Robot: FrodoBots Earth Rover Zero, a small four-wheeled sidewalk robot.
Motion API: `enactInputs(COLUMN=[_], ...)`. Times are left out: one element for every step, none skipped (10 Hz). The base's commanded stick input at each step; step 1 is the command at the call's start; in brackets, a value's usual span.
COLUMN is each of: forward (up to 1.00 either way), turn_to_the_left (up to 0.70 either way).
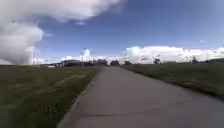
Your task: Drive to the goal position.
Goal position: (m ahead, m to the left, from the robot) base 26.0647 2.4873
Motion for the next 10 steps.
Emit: enactInputs(forward=[0.7,0.7,0.7,0.7,0.7,0.7,0.7,0.7,0.7,0.7], turn_to_the_left=[0.0,0.0,0.0,0.0,0.0,0.0,0.0,0.0,0.0,0.0])
